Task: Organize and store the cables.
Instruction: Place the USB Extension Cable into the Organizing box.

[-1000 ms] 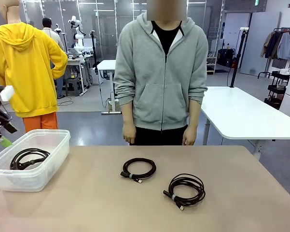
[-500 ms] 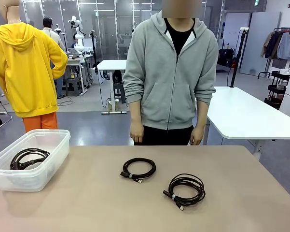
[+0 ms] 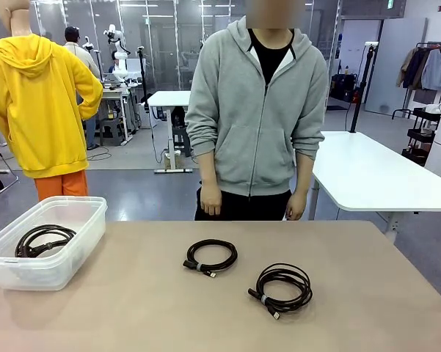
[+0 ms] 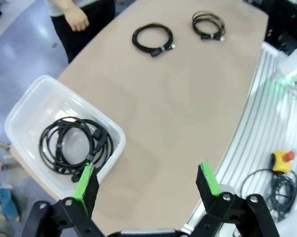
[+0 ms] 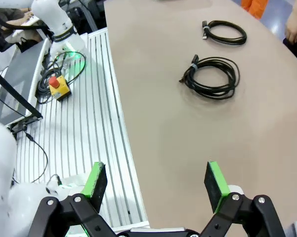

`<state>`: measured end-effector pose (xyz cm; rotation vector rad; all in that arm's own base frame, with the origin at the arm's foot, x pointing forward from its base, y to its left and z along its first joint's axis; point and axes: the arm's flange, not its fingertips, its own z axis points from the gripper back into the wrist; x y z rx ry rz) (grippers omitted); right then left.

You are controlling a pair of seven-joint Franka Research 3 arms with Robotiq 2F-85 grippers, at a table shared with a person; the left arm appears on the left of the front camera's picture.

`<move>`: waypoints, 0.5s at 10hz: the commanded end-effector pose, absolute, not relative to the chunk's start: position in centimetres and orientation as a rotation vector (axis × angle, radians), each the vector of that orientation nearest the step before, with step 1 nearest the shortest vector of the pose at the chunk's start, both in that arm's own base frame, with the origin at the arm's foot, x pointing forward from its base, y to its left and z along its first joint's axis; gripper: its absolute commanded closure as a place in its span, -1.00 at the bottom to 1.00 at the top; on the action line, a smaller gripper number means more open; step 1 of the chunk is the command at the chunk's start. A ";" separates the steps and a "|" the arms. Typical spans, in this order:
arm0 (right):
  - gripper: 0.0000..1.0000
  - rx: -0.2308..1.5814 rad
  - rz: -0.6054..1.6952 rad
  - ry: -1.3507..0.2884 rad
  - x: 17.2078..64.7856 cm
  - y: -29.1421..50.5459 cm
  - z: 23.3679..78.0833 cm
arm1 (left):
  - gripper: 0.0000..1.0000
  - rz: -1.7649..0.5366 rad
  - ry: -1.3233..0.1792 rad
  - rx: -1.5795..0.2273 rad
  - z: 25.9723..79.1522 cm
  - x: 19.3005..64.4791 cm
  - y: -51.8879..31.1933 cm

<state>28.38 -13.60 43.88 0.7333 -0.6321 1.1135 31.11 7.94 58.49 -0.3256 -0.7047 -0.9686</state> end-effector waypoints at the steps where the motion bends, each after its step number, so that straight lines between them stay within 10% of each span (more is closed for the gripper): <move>1: -1.00 0.607 1.036 -0.529 28.3 -7.0 44.4 | -1.00 -0.968 -0.698 -0.322 58.7 31.6 8.0; 5: -1.00 0.535 1.045 -0.399 29.5 4.0 44.3 | -1.00 -0.968 -0.698 -0.322 58.7 31.6 8.0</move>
